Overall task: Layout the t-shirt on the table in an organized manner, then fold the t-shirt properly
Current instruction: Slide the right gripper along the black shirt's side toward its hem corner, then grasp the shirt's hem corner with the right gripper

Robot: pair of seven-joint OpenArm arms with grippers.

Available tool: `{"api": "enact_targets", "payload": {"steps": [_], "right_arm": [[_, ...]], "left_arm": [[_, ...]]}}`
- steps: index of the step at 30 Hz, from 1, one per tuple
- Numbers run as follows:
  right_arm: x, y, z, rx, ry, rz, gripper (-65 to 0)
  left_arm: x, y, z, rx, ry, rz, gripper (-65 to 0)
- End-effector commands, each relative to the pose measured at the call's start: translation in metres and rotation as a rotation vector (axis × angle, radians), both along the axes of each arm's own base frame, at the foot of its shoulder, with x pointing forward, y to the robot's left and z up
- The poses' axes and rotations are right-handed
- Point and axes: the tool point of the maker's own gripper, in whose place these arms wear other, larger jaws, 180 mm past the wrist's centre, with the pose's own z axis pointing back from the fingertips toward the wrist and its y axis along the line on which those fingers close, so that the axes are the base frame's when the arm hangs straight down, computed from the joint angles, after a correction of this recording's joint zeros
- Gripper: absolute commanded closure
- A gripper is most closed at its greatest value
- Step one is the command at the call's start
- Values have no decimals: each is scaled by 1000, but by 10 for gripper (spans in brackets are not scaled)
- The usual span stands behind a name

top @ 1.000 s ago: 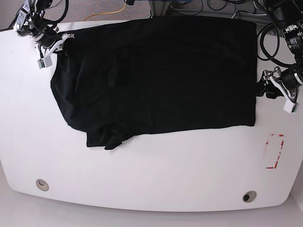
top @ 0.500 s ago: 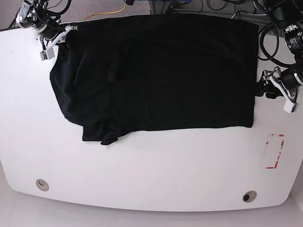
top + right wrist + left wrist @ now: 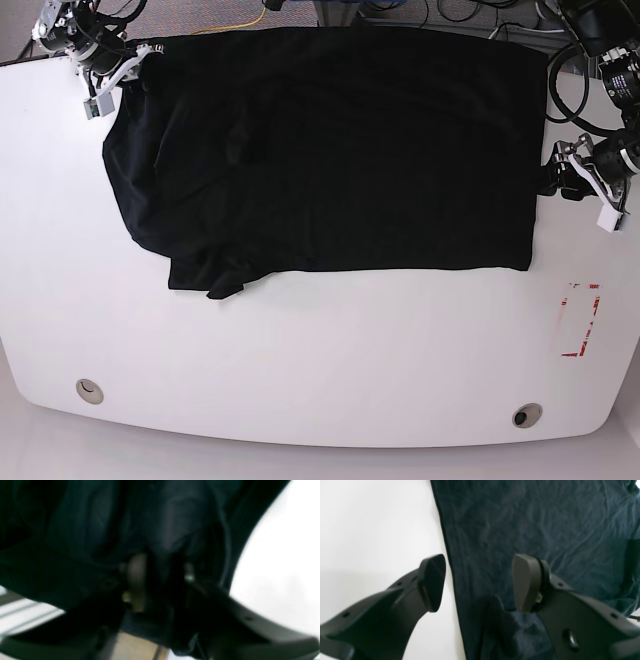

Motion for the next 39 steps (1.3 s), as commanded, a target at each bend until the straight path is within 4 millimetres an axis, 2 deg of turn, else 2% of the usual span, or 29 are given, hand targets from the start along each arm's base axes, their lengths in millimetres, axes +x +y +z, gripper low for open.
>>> {"api": "enact_targets", "payload": {"steps": [1,2,3,5,7,9,13,15,17,22,24,29,37,39], "right_arm": [[12,-3,19,-60,-34,45,-371],[13,-2,23,-65,-34,56,-436],[13,-1,24,-70,-34,62,-468],[25,3,38,-97,-71,93,-595],[32,7,47,-113,-97,110,-650],[36,13,55,-125,-120,128,-650],[60,13,74,-158,-182,141,-650],[69,5,81,-182,-195,127,-650],[88,-9,95,-215,-242,90,-650],[128,-30,114,-239,-291,69,-650],[148,-35,114,-220,-295,72,-650],[184,-49,102,-135,-265,48,-650],[231,-59,76,13,-218,8,-650],[244,-60,78,28,-232,7,-650]], "left_arm": [[9,4,16,13,-55,-2,-393],[10,4,16,13,-57,-2,-393],[10,4,16,13,-57,-2,-393],[11,4,17,12,-59,-3,-393],[11,4,17,12,-62,-3,-393],[14,4,20,12,-70,-3,-393],[19,4,24,12,-85,-3,-393],[19,4,25,12,-87,-3,-393],[19,4,25,12,-87,-3,-393],[19,4,25,12,-87,-3,-393],[19,4,25,12,-87,-3,-393],[19,4,24,11,-86,-2,-393],[26,4,30,10,-106,-2,-393],[27,4,31,10,-111,-1,-393]]}}
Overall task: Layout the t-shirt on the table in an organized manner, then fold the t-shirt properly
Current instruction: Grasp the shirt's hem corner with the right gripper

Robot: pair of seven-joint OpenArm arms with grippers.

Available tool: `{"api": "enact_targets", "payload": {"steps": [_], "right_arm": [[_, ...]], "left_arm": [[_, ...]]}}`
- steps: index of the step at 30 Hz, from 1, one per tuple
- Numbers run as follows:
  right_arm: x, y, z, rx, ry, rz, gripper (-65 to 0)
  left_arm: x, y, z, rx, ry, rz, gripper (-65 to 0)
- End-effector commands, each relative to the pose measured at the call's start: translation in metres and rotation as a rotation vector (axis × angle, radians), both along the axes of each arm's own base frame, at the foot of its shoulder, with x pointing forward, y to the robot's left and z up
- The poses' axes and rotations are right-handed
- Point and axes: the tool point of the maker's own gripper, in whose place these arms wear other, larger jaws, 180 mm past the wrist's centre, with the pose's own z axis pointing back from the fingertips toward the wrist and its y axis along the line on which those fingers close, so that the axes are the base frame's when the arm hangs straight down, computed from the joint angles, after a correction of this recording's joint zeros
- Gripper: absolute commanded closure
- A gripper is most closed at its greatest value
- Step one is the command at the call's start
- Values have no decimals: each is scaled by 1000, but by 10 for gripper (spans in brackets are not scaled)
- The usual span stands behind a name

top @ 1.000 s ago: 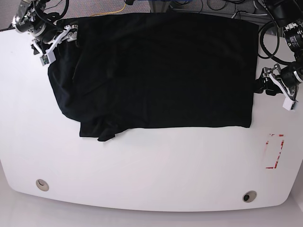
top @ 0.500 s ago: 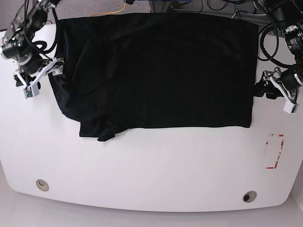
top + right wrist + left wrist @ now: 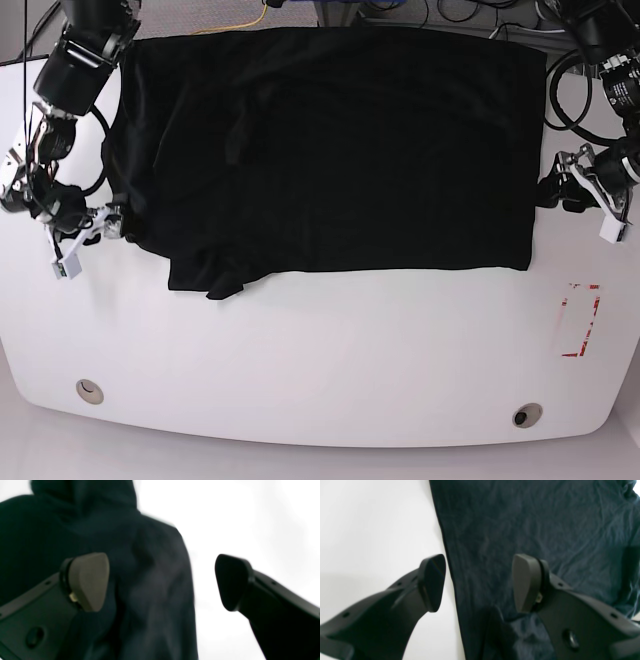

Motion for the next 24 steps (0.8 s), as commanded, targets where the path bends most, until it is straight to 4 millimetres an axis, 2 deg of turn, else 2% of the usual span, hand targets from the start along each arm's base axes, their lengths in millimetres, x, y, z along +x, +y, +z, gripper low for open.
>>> {"api": "enact_targets", "payload": {"steps": [1,6,14,24], "right_arm": [[25,-7,11,23,-49,-12,-650],[38,-9,-2,70,-30,-31,-650],[40,-11,-37,149,14,-99,-650],[35,1,-51,161,50,-80,-650]], "left_arm": [[11,4,19,8,-64,-1,-393],[11,5,19,6,-65,1,-393],[11,5,19,6,-65,0,-393],[11,5,19,6,-65,0,-393]]}}
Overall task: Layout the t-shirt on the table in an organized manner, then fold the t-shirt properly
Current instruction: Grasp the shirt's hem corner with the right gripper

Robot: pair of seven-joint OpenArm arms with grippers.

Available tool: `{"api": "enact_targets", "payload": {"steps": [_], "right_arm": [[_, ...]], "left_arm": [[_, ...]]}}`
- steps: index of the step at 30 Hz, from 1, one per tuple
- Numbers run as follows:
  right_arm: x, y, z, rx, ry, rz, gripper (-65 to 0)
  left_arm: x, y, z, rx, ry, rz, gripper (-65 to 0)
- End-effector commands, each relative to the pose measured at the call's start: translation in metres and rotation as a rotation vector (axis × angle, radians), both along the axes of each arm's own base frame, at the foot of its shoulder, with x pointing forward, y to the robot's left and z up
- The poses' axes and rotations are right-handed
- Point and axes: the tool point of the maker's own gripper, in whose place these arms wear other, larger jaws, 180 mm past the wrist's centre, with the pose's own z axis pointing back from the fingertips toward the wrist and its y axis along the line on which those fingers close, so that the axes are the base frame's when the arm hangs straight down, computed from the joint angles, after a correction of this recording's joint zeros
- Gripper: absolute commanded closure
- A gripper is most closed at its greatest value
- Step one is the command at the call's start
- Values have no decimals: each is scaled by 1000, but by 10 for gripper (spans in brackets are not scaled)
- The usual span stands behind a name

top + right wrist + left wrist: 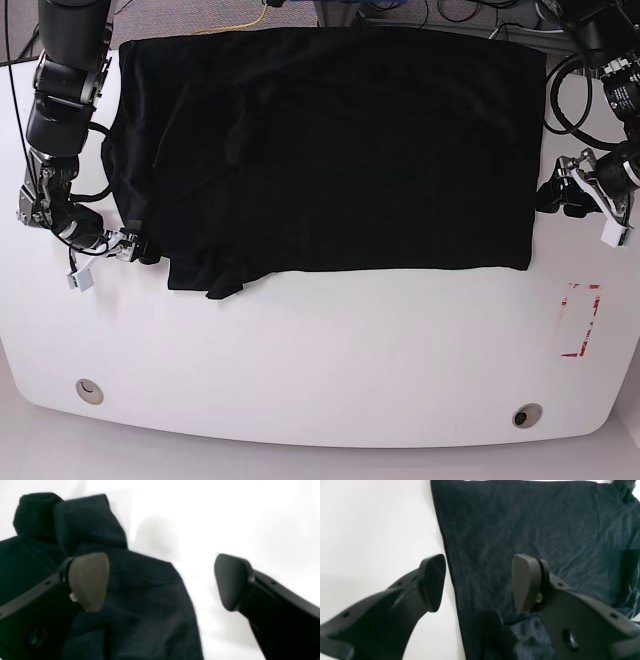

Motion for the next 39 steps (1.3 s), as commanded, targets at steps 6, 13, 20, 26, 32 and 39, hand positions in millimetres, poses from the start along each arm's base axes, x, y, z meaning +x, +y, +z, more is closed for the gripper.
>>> {"api": "enact_targets", "payload": {"steps": [6,13,20,26,32,39], "right_arm": [[-2,20,2,-12,28,75,-650],[-7,36,3,-29,12,125,-555],[-8,36,2,-30,15,124,-360],[-7,36,3,-32,9,125,-171],[-6,36,3,-35,10,127,-86],[-6,37,3,-34,11,129,-78]], "left_arm": [[9,4,16,6,-57,1,-393],[10,4,16,6,-58,2,-393],[15,5,21,5,-74,5,-393],[25,14,16,18,-56,39,-394],[51,16,13,0,-67,90,-396],[84,20,20,-4,-90,135,-397]]}}
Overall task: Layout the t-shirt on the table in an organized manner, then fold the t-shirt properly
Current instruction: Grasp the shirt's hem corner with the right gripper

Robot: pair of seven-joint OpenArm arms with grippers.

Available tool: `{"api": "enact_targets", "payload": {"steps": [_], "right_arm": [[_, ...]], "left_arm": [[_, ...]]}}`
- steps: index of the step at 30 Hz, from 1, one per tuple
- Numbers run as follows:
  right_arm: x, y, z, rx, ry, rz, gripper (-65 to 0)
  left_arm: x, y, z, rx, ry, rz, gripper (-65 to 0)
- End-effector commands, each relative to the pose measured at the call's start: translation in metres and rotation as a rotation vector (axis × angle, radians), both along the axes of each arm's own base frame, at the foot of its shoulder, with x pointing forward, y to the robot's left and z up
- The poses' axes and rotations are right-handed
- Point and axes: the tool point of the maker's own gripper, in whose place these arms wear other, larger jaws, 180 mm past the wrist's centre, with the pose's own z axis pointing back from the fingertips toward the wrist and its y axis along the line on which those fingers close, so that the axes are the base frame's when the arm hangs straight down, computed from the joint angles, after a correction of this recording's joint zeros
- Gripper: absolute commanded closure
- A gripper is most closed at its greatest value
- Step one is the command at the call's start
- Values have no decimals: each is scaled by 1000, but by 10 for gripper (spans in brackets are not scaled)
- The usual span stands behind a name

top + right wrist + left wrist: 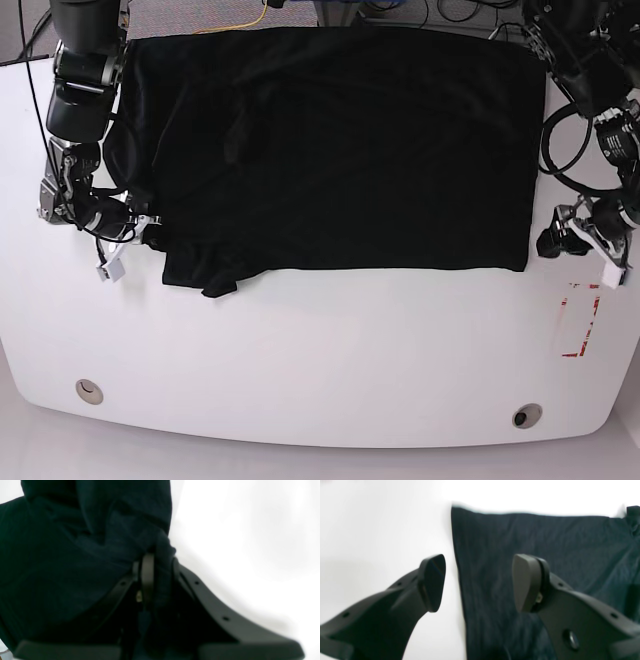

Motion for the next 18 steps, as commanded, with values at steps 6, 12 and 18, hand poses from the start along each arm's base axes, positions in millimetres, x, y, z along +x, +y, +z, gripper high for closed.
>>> {"api": "enact_targets", "payload": {"steps": [6,12,18], "right_arm": [[11,-9,15,-17,-42,-6,-78],[10,-9,14,-14,-40,-7,-78],[10,-8,14,-11,-40,-6,-78]], "left_arm": [[37,14,6,55,4,63,-397],[49,19,-5,130,47,80,-399],[58,-4,-32,184,111,1,-496]]}}
